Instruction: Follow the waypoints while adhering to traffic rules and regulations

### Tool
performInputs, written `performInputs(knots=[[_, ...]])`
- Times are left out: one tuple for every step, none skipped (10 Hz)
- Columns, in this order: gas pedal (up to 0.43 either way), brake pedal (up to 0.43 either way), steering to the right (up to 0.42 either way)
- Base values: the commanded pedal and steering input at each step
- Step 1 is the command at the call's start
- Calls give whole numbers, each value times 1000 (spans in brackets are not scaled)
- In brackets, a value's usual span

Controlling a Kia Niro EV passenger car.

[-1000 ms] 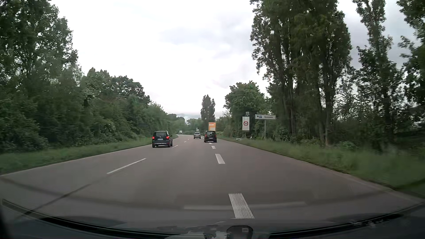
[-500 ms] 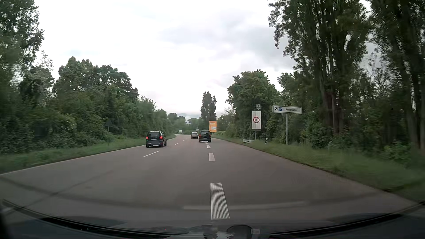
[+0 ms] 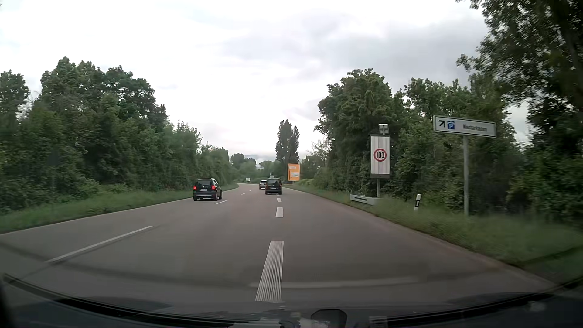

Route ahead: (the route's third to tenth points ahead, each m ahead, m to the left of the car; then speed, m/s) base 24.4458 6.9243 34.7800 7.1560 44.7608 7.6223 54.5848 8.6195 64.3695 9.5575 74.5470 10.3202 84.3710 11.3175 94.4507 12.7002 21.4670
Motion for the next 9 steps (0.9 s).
performInputs(knots=[[130, 0, -5], [130, 0, -5], [130, 0, -5], [130, 0, -5], [138, 0, -6], [138, 0, -6], [138, 0, -6], [138, 0, -7], [138, 0, -8]])
